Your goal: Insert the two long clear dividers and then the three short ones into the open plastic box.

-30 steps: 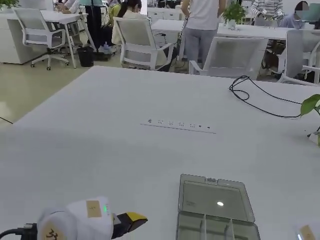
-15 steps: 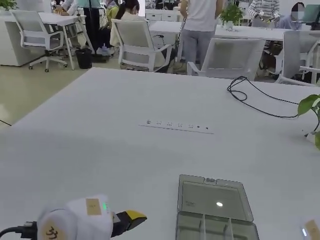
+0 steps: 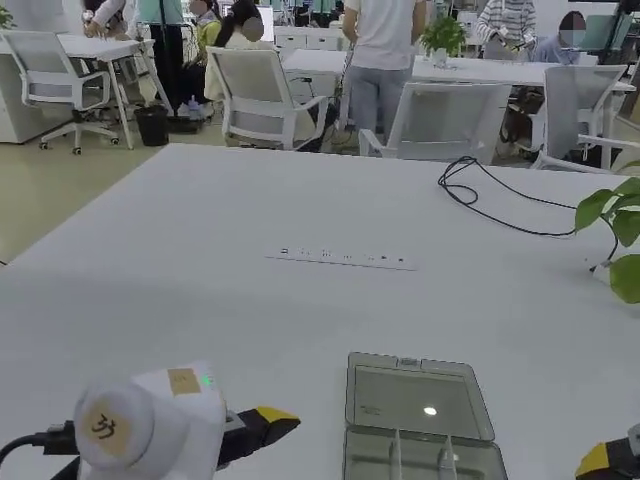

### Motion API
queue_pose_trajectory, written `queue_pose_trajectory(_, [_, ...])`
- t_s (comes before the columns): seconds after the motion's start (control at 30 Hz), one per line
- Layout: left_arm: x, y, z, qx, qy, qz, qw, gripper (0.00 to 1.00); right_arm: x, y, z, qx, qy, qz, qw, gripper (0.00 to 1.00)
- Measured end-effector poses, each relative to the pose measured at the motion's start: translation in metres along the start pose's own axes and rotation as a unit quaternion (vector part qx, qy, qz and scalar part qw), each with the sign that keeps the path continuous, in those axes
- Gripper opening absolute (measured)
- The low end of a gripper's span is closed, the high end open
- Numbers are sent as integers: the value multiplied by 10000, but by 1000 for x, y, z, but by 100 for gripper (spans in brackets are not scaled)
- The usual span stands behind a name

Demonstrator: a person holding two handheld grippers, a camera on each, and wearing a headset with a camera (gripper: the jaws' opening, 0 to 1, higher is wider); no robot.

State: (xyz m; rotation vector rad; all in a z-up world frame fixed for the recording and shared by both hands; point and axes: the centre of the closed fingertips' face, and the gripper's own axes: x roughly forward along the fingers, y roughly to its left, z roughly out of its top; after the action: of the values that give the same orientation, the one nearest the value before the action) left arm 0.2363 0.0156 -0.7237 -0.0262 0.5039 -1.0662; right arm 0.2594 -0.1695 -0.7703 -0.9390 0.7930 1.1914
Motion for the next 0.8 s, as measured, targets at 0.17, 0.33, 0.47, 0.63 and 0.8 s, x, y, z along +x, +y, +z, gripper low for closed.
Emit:
queue_pose_trajectory(0.17, [8, -8, 14, -657, -140, -170, 9976, 87, -14, -1, 27, -55, -231, -173, 9996, 33])
queue_pose_trajectory(0.33, [18, -17, 33, -1453, -416, -415, 9876, 83, -25, 1, 56, -214, -422, -304, 9984, 33])
queue_pose_trajectory(0.47, [24, -21, 39, -1910, -503, -562, 9787, 75, -30, 3, 73, -391, -479, -365, 9974, 33])
queue_pose_trajectory(0.63, [31, -28, 42, -2285, -499, -698, 9698, 66, -35, 6, 92, -544, -550, -409, 9962, 33])
queue_pose_trajectory(0.8, [37, -37, 46, -2737, -570, -913, 9558, 54, -39, 7, 105, -628, -585, -451, 9953, 33])
